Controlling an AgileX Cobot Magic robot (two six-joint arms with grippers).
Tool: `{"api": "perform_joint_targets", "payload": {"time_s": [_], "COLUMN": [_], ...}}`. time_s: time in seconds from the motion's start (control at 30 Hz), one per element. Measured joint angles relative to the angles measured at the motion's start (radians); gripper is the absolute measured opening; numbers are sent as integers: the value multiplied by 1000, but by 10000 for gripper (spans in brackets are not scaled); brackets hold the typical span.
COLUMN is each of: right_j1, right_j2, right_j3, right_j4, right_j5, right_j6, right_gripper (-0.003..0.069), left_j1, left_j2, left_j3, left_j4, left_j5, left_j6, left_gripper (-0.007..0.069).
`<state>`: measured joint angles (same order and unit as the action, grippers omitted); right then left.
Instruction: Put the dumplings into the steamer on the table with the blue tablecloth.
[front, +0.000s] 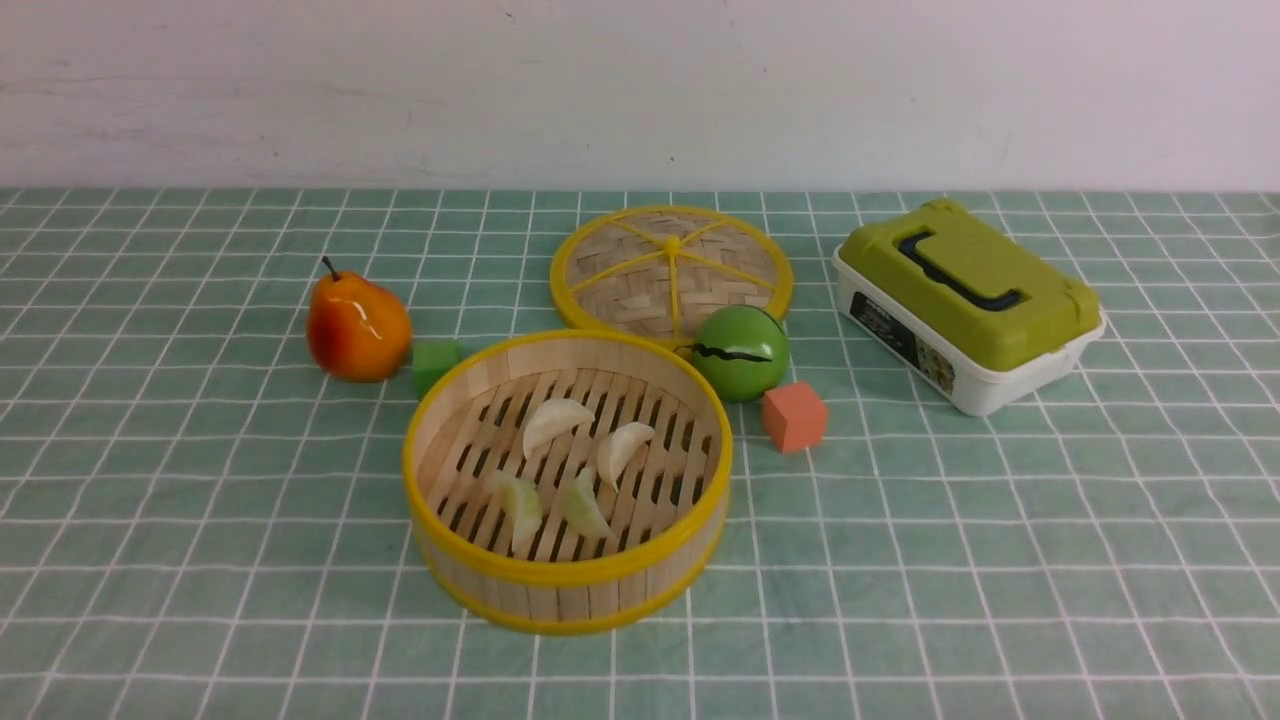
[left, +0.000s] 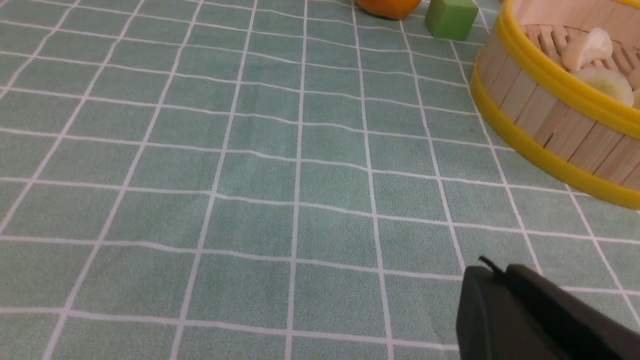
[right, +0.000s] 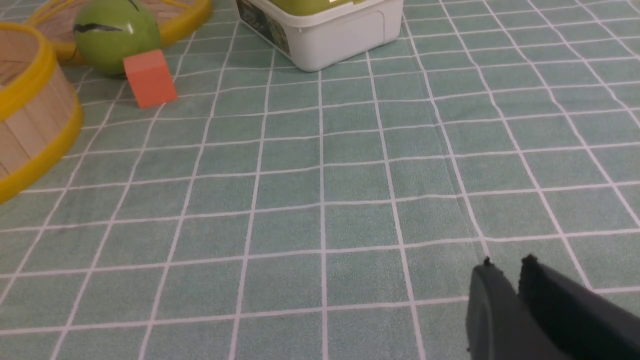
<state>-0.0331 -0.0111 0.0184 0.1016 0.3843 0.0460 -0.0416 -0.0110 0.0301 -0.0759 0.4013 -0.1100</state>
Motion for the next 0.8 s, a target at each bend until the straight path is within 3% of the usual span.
{"api": "perform_joint_targets", "payload": {"time_s": [0.8], "right_j1": [0], "right_j2": [0], "right_j3": [0], "right_j4": [-1], "right_j5": [0], "right_j6": [0], "right_gripper": [109], "left_j1": [0], "left_j2": [0], "left_j3": [0], "left_j4": [0], "left_j5": [0], "left_j6": [0], "left_gripper": [37]}}
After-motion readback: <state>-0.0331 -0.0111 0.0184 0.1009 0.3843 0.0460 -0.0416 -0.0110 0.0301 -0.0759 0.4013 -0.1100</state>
